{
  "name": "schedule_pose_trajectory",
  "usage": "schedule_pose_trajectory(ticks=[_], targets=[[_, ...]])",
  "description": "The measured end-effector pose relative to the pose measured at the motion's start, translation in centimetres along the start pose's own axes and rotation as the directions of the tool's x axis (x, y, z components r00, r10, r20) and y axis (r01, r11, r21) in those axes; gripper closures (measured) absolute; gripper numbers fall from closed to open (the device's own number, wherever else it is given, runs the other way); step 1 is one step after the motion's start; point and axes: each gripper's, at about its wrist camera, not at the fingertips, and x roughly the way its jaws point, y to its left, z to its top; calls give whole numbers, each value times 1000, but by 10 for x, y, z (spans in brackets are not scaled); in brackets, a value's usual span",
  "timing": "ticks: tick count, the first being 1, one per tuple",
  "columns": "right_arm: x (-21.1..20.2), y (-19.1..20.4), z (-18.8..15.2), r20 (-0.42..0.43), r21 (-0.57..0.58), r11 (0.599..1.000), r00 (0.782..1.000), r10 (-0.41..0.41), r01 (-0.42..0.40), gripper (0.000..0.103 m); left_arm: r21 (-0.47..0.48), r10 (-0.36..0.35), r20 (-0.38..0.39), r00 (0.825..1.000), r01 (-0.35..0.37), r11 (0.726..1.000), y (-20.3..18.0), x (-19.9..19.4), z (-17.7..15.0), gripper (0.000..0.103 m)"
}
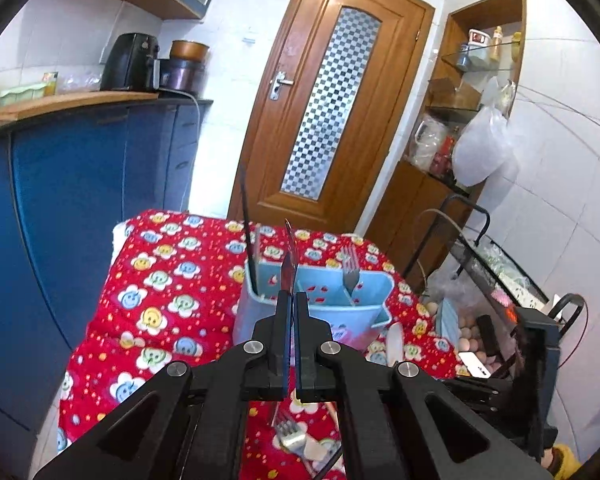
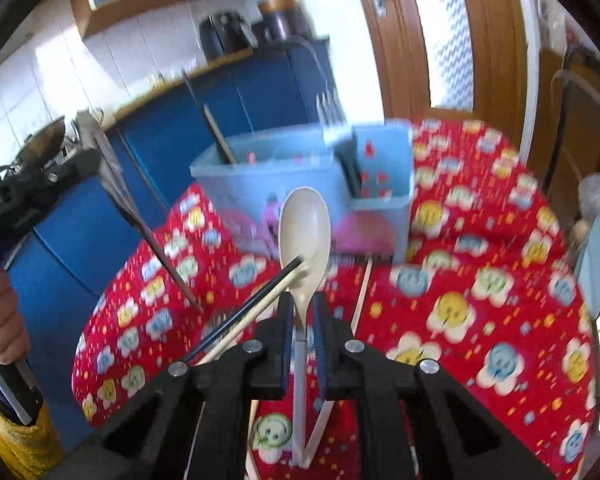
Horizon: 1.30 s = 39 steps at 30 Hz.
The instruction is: Organize utensils
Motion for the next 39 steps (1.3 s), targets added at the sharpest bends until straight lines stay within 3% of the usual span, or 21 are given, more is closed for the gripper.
schedule_pose_trajectory(ticks=[7,10,15,27,32,39], targets=[[-27,1,17,174,-1,1000,985,-8,8,93,22,-27,63,998,26,999,-14,-13,27,102],[-35,-1,25,200,1,1000,980,-8,8,102,44,-32,102,994,27,999,-22,-23,42,102],[-43,-1,30,223,3,1000,975,-9,9,101,78,-18,169,985,5,997,-34,-32,67,102],[-32,-14,19,154,21,1000,988,-12,9,101,30,24,213,977,-31,999,-30,-4,95,102],[-29,-19,17,141,24,1000,990,-14,11,100,52,79,220,972,-92,994,-28,16,91,102],[-19,-23,14,113,28,1000,994,-9,6,100,14,91,168,981,-95,995,-9,52,76,102]])
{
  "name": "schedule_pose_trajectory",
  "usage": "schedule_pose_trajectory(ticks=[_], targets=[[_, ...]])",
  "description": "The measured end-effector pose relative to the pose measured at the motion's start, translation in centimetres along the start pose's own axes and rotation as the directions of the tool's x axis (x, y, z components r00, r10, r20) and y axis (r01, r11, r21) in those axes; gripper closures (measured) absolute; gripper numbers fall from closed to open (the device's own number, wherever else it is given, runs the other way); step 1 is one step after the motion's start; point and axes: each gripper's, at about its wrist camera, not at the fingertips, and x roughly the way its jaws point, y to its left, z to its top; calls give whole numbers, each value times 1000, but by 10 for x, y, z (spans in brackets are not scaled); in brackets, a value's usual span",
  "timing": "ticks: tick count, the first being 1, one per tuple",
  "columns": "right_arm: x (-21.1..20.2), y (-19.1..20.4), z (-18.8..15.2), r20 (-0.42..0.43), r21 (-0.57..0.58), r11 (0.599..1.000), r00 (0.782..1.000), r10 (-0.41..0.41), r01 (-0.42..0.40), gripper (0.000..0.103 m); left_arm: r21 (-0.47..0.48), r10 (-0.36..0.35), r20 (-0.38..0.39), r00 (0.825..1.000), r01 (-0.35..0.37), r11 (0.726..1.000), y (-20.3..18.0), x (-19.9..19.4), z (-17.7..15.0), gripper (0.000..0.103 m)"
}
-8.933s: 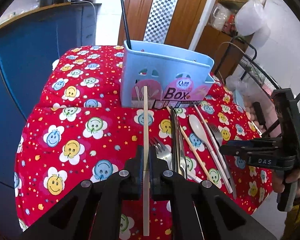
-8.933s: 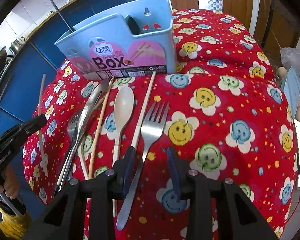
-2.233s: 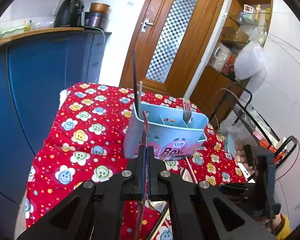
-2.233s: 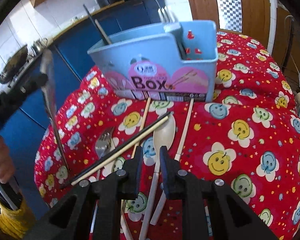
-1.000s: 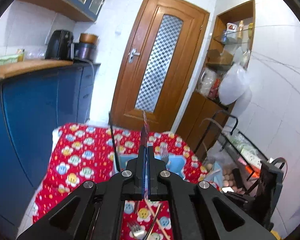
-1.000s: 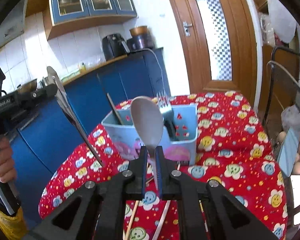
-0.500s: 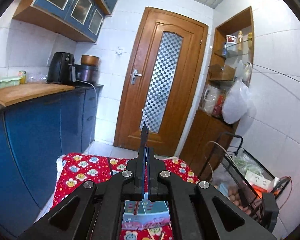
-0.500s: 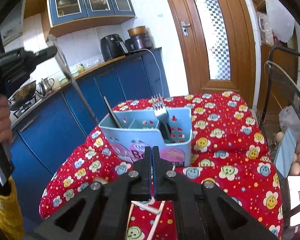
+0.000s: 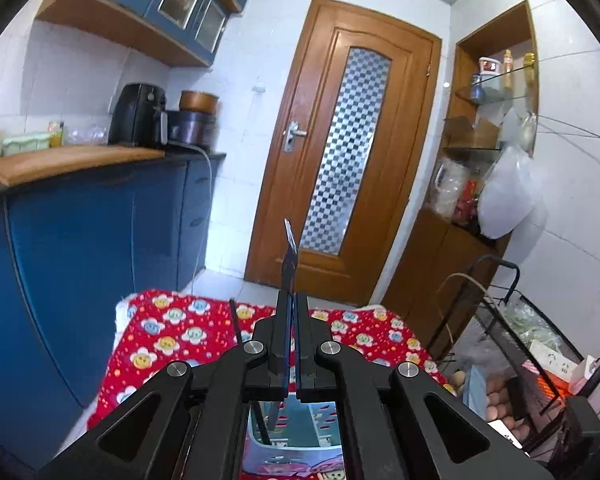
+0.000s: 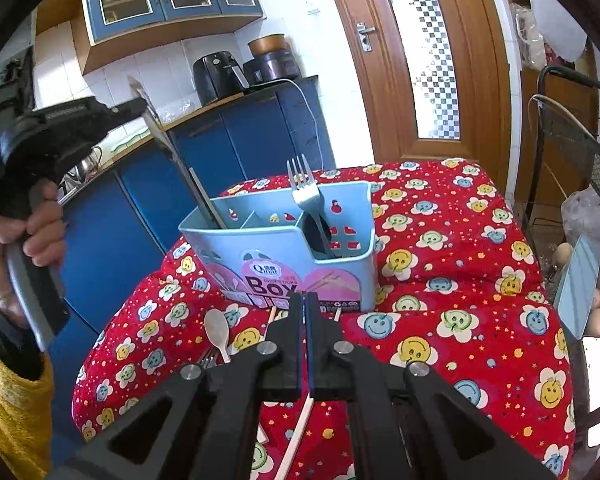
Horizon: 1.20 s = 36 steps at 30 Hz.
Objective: Organize utensils
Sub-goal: 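Open the left tool to release the knife in the caddy and withdraw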
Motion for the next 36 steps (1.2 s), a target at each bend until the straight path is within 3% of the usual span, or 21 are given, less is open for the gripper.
schedule_pose_trajectory(ticks=[12,15,17,20,28,36], targets=[[12,-3,-3,-31,18,1000,999,8,-7,100,-2,6,-149,989,-6,1000,15,32,-43,101],[13,-2,-3,-35,17,1000,999,9,-8,100,5,6,-167,986,-5,1000,16,31,-50,90],[13,-1,-3,-34,18,1000,999,7,-6,100,16,12,-170,985,-10,1000,16,27,-52,77],[13,-1,-3,-37,20,1000,999,8,-7,100,29,15,-167,986,-10,1000,15,17,-54,69],[20,6,-6,-76,8,1000,997,1,0,94,70,64,-226,972,-50,996,19,-5,-66,68],[40,7,-13,-181,-1,1000,983,-30,30,91,78,104,-307,946,-84,993,30,-14,-88,68]])
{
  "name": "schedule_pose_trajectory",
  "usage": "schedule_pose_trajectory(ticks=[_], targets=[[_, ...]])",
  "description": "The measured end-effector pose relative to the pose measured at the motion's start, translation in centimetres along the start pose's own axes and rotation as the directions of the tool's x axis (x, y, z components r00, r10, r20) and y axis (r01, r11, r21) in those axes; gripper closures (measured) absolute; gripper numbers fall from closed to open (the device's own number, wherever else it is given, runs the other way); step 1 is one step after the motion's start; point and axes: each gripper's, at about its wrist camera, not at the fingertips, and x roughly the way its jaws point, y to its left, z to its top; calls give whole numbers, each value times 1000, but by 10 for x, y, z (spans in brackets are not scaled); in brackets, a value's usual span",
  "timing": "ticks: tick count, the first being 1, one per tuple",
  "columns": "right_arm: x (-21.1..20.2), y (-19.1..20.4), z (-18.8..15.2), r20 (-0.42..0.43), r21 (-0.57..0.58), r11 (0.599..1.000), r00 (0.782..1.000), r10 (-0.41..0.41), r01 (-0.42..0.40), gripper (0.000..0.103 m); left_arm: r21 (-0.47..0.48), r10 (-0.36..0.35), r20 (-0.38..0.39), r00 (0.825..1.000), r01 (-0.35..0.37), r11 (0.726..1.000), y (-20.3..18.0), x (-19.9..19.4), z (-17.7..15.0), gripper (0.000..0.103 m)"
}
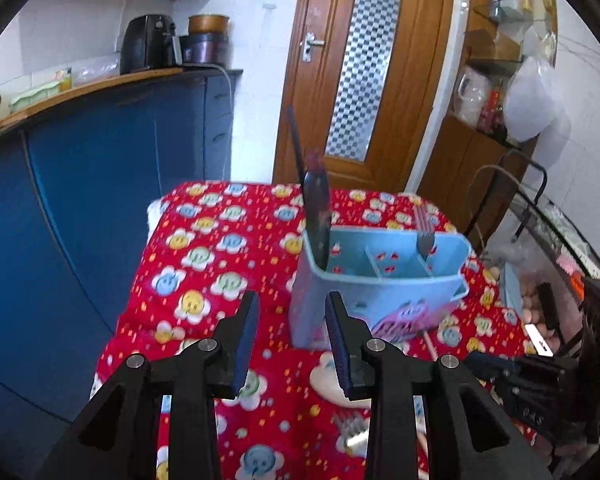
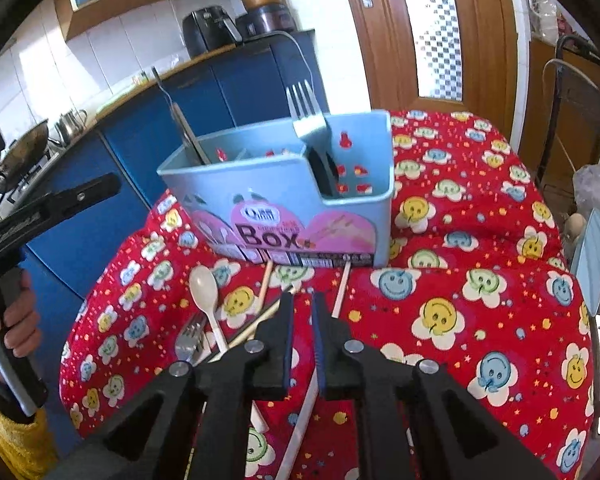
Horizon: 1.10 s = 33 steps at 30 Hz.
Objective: Organize utensils
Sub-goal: 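Open the left tool to release the knife in the caddy and withdraw, then grasp a wooden chopstick with the right tool and lift it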
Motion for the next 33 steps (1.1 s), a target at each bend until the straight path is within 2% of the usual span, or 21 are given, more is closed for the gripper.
schedule_pose_trajectory(ticks=[6,14,22,26,28,31,33], targets=[[21,-6,1,-100,-2,999,994,-38,38,86,0,29,-35,999,-29,1000,10,4,-18,68],[48,-11,0,-219,-25,994,970,-106,103,85,-35,43,-68,997,-45,998,26,14,-32,68],[57,-14,7,-260,-8,995,960,-100,101,85,-44,41,-80,996,-44,998,31,20,-38,68],[56,-13,6,-252,-26,992,959,-127,125,93,-56,39,-86,996,-44,997,32,21,-40,68],[56,-15,6,-245,-8,994,964,-107,108,95,-57,38,-88,995,-43,997,31,21,-42,68],[47,-24,2,-236,63,998,972,-11,27,97,-56,36,-90,995,-41,998,29,21,-43,68],[36,-28,1,-199,84,996,980,17,0,97,-55,32,-93,995,-38,998,27,22,-44,68]])
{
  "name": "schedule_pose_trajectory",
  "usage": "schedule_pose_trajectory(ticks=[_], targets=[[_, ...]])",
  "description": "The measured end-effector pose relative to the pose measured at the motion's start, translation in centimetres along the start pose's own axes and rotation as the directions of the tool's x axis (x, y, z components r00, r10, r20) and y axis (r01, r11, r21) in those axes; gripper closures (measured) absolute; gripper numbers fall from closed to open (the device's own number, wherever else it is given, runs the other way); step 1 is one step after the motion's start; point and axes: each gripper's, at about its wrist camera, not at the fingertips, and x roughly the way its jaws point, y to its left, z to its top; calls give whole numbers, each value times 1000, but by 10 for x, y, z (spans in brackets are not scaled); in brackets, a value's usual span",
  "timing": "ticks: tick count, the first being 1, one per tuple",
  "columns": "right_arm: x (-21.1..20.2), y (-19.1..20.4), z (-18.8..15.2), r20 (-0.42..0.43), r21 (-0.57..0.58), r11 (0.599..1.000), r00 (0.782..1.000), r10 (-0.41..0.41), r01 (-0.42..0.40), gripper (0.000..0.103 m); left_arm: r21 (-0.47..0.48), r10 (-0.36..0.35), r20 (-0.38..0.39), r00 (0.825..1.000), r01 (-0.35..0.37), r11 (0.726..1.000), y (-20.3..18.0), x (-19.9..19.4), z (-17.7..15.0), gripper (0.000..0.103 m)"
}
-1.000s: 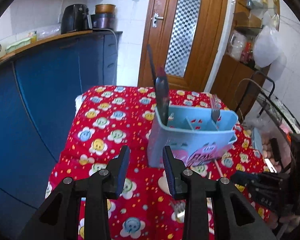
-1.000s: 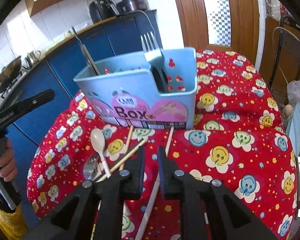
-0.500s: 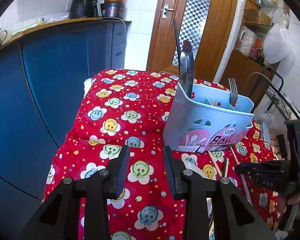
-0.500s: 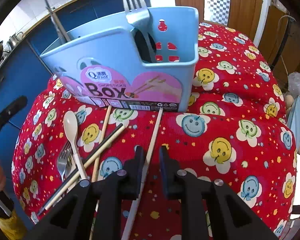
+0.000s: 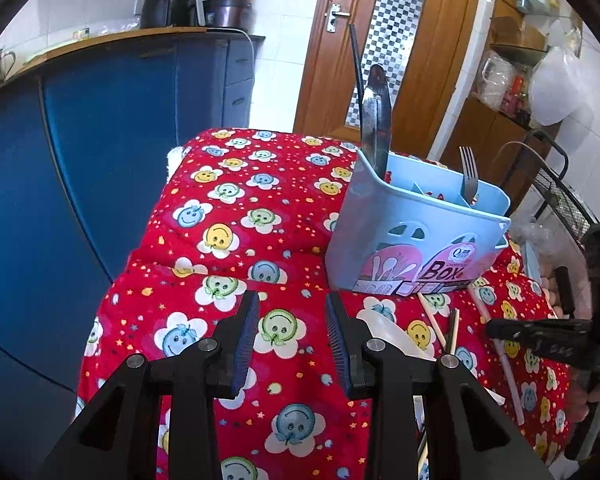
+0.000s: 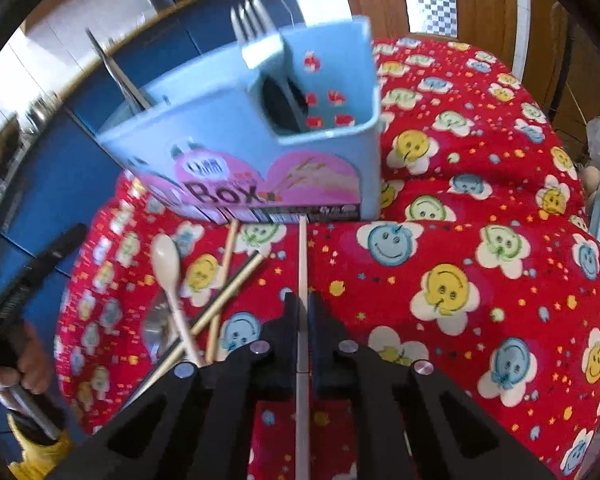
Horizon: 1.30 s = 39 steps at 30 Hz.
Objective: Organize utensils
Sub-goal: 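Grasp a wooden chopstick with the right tool and lift it, then lower the wooden chopstick into the caddy and open the right tool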
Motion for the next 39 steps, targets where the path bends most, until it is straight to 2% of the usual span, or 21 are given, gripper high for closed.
schedule_pose_trajectory(ticks=[6,13,16,21,27,28,34,39], targets=[[-36,2,-10,114,-16,1000,993,29,-27,97,2,-13,-3,1000,13,1000,-7,2,-2,68],[-65,10,-9,270,-38,999,962,40,-31,97,2,-22,0,1000,22,1000,-12,3,-1,68],[-78,15,-5,348,-49,999,937,37,-21,97,-6,-24,6,1000,24,1000,-11,2,0,68],[-97,19,10,480,-55,998,876,38,-14,97,-18,-25,7,1000,26,1000,-10,4,1,68],[-103,22,36,585,-48,999,811,25,4,97,-24,-20,4,1000,20,1000,-9,7,0,68],[-103,23,42,606,-48,999,795,24,6,97,-24,-18,4,1000,18,1000,-9,8,0,68],[-98,24,70,680,-51,998,733,17,24,97,-29,2,12,1000,-2,1000,-4,10,1,68],[-89,22,86,714,-41,998,700,-5,50,97,-44,11,9,1000,-10,999,2,15,2,68]])
